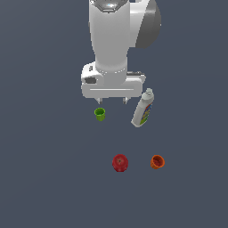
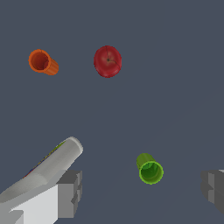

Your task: Pick up a designated object from a clutter of objects.

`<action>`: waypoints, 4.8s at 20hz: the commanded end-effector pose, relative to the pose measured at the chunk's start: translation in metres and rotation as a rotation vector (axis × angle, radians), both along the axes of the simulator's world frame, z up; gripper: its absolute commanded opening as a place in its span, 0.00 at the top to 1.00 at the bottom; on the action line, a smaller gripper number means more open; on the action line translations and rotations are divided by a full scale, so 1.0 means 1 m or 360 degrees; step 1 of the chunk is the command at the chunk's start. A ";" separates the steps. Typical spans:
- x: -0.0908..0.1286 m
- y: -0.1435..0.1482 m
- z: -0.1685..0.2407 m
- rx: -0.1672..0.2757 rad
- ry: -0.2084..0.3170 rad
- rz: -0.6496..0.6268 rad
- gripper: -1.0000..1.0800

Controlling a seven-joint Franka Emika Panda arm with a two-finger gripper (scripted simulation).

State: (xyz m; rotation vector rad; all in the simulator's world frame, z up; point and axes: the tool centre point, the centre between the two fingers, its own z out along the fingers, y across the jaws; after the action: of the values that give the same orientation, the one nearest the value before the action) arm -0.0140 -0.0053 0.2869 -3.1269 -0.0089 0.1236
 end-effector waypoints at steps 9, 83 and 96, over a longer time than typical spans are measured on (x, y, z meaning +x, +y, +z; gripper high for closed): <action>-0.006 0.023 -0.003 0.0038 0.0031 0.0083 0.04; 0.160 0.035 -0.241 0.0011 -0.0128 0.0752 1.00; 0.152 0.034 -0.232 0.0011 -0.0126 0.0751 1.00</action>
State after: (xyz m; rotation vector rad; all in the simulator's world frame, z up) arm 0.1390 0.0286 0.0501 -3.0515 -0.7437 0.0078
